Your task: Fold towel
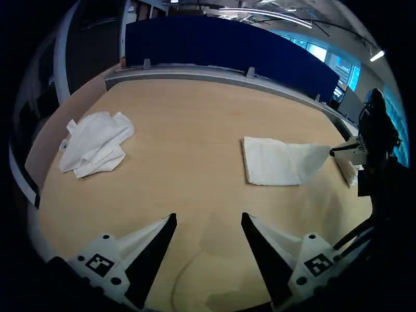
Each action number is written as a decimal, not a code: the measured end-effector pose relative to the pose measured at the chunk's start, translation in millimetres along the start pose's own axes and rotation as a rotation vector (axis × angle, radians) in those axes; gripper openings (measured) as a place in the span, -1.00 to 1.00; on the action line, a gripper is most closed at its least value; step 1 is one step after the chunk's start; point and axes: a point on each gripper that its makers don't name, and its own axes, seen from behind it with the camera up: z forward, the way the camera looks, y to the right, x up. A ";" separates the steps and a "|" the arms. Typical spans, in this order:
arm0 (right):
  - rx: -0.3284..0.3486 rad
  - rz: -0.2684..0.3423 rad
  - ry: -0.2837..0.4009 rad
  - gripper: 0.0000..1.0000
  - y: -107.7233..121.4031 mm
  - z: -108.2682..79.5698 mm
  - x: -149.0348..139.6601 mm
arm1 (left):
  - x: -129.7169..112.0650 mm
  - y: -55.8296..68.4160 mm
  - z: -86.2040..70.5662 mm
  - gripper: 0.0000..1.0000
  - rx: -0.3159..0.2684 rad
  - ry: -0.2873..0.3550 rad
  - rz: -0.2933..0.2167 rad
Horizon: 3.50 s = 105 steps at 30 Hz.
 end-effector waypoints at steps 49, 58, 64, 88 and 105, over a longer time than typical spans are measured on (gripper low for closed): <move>0.286 -0.236 -0.085 -0.89 -149.4 134.4 62.4 | -4.4 -14.4 -50.4 0.85 0.046 0.061 -0.083; 0.284 -0.215 -0.074 0.09 -144.5 128.3 66.1 | -2.8 -14.4 -45.7 0.85 0.045 0.056 -0.077; 0.281 -0.202 -0.068 0.26 -141.5 121.7 64.6 | -0.9 -11.2 -43.6 0.85 0.040 0.057 -0.073; 0.172 -0.078 -0.125 0.30 -107.4 86.1 -7.1 | 4.4 -3.0 -35.8 0.85 0.031 0.054 -0.055; 0.129 -0.051 -0.156 0.23 -103.3 87.4 -29.4 | 2.5 2.0 -33.5 0.85 0.023 0.050 -0.051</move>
